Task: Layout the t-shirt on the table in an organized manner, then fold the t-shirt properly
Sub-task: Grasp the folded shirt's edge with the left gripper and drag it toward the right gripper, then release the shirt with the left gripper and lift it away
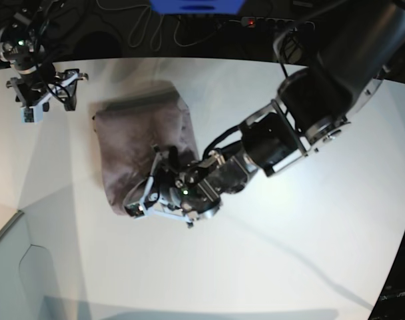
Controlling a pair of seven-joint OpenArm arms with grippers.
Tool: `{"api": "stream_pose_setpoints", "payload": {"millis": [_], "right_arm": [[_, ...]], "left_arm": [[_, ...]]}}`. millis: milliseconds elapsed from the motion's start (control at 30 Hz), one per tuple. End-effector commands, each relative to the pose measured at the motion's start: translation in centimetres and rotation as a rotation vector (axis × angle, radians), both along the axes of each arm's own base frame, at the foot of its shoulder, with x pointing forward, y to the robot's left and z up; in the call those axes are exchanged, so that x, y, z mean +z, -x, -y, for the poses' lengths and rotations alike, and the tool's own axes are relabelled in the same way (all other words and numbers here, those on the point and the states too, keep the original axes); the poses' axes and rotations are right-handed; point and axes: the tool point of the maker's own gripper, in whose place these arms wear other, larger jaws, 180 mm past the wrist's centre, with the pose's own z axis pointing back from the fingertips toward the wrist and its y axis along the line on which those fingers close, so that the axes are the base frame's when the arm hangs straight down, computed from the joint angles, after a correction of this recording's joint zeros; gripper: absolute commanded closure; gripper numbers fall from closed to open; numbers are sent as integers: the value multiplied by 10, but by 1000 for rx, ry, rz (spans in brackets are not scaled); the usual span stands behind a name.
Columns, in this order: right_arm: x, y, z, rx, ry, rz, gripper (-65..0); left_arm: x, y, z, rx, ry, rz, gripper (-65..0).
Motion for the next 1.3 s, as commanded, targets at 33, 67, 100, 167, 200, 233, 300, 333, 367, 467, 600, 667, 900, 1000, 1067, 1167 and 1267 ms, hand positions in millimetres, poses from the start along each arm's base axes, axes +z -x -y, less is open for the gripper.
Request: {"api": "stream_pose_setpoints", "payload": {"millis": [33, 67, 100, 167, 200, 233, 300, 333, 367, 467, 600, 667, 900, 1000, 1067, 1167, 1267], "right_arm": [[11, -7, 2, 16, 10, 43, -397], [11, -7, 2, 16, 10, 43, -397], [11, -7, 1, 16, 9, 43, -397], [11, -7, 1, 16, 9, 41, -397], [10, -6, 1, 15, 9, 40, -397], [10, -6, 1, 15, 9, 40, -397], [10, -6, 1, 15, 9, 40, -397], [10, -6, 1, 15, 9, 40, -397], [10, -6, 1, 15, 9, 40, -397], [9, -6, -2, 12, 0, 40, -397], [9, -6, -4, 10, -5, 40, -397], [9, -6, -4, 9, -6, 40, -397], [9, -6, -4, 9, -6, 40, -397], [9, -6, -4, 9, -6, 40, -397], [9, -6, -4, 9, -6, 40, -397], [9, -6, -5, 11, -7, 40, -397], [9, -8, -6, 14, -8, 44, -397]], "left_arm": [[23, -17, 10, 4, 39, 50, -221], [23, -18, 9, 6, 38, 50, -270], [24, -18, 10, 4, 40, 53, -322], [25, -18, 11, -4, 43, 53, -395], [26, -17, 12, -5, 44, 54, -414], [26, -19, 11, -3, 45, 56, -425], [27, -22, 5, 10, 42, 61, -427], [30, -24, 6, 16, 54, 64, -427], [35, -26, 9, 24, 74, 68, -427], [55, -39, 12, 69, 147, 81, -427], [70, -55, -5, 147, 200, 85, -428], [82, -61, -7, 173, 223, 85, -428], [102, -81, -48, 340, 311, 68, -428], [94, -83, -82, 431, 321, 44, -428], [85, -80, -102, 484, 331, 30, -428], [71, -71, -129, 548, 337, 12, -427], [57, -63, -151, 588, 324, -6, -427]]}}
